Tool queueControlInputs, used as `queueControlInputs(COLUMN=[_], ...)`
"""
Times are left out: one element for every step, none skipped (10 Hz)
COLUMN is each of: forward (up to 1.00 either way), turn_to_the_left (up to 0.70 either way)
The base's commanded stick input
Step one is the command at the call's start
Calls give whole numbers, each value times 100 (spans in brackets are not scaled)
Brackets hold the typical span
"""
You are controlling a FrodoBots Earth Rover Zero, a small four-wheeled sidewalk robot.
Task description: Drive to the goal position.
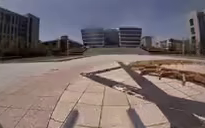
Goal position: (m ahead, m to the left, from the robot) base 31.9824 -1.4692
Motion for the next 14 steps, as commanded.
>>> queueControlInputs(forward=[70,70,70,70,70,70,70,70,70,70,70,70,70,70], turn_to_the_left=[0,0,0,0,0,0,0,0,0,0,0,-2,-28,-32])
